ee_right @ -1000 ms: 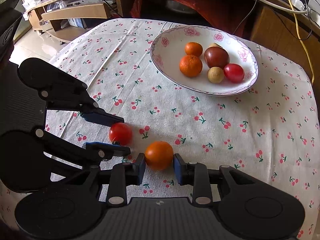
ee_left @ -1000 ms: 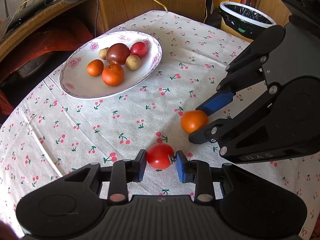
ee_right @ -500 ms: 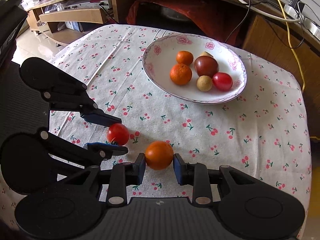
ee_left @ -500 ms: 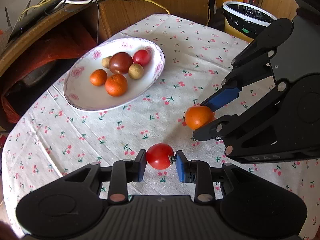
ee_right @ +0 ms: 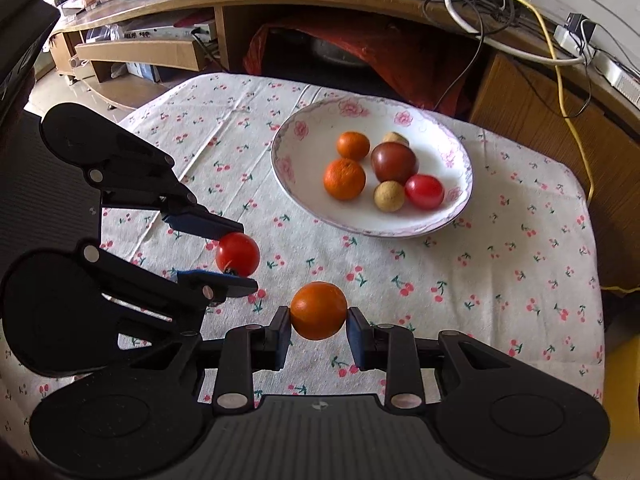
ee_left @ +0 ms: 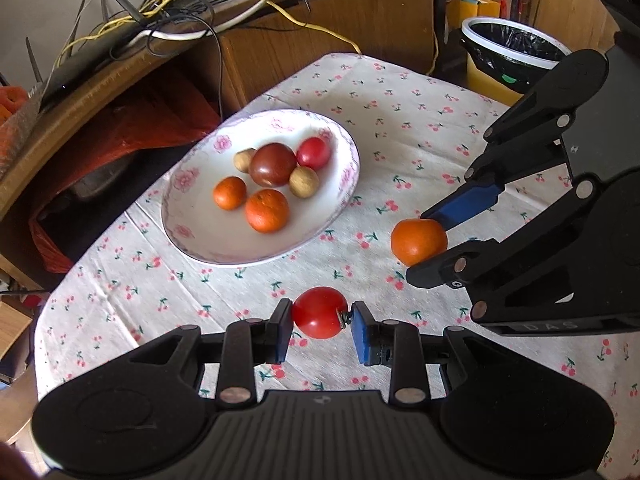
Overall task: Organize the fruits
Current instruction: 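Carry the cherry tomato in the left tool while the right tool carries the mandarin to the bowl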
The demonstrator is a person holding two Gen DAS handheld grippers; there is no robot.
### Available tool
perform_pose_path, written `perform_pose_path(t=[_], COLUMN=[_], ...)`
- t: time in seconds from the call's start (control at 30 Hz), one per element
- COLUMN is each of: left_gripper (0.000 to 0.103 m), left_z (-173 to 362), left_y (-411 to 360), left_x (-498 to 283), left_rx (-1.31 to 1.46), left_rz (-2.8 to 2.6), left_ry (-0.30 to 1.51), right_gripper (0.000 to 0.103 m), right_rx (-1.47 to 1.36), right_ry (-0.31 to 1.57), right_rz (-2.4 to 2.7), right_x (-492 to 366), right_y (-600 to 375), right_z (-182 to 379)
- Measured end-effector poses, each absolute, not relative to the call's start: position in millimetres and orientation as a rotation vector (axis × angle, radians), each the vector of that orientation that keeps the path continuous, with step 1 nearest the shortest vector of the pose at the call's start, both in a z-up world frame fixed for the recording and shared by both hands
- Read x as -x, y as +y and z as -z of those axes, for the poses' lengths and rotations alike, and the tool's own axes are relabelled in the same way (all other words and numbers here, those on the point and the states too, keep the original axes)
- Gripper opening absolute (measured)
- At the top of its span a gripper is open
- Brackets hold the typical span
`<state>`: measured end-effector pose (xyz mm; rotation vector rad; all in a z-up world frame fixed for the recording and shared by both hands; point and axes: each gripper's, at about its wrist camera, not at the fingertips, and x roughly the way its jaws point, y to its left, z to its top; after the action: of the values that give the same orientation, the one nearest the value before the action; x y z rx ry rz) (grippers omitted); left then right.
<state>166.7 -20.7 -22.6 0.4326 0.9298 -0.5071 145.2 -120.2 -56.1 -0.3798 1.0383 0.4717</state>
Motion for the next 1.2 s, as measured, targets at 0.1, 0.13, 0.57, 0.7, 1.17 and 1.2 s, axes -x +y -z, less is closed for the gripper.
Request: perform_pose_path(t=[0.1,0.13,0.57,0.7,1.17,1.2], left_gripper=[0.04,0.04,0.04,0.039,0.039,0.039], left_z=[19,17,9,7,9,9], left_y=[-23,-23,-30,-30,-29,-29], left_x=[-169,-169,-182,-188,-214,-216], left_rx=[-0.441,-0.448,-0.463,-0.462,-0.445,-0.445], left_rz=[0.5,0.495,0.47,0.459,0.419,0.417], left_ry=[0.916,0.91,0.877,0.867,0.851,0.85], right_gripper=[0.024,0.024,0.025,0.025,0.026,0.026], right_rx=[0.378,0.377,0.371,0.371,0.353,0.352], right_ry=[1.029,1.026,0.976,0.969,0.933,0.933], right_rz=[-0.464,-0.463,-0.435,-0.424,-0.403,-0.403], right_x=[-146,-147,-155,-159,-183,-185], right_y=[-121,-121,-121,-121,-122,-122], right_z=[53,52,40,40,38,39])
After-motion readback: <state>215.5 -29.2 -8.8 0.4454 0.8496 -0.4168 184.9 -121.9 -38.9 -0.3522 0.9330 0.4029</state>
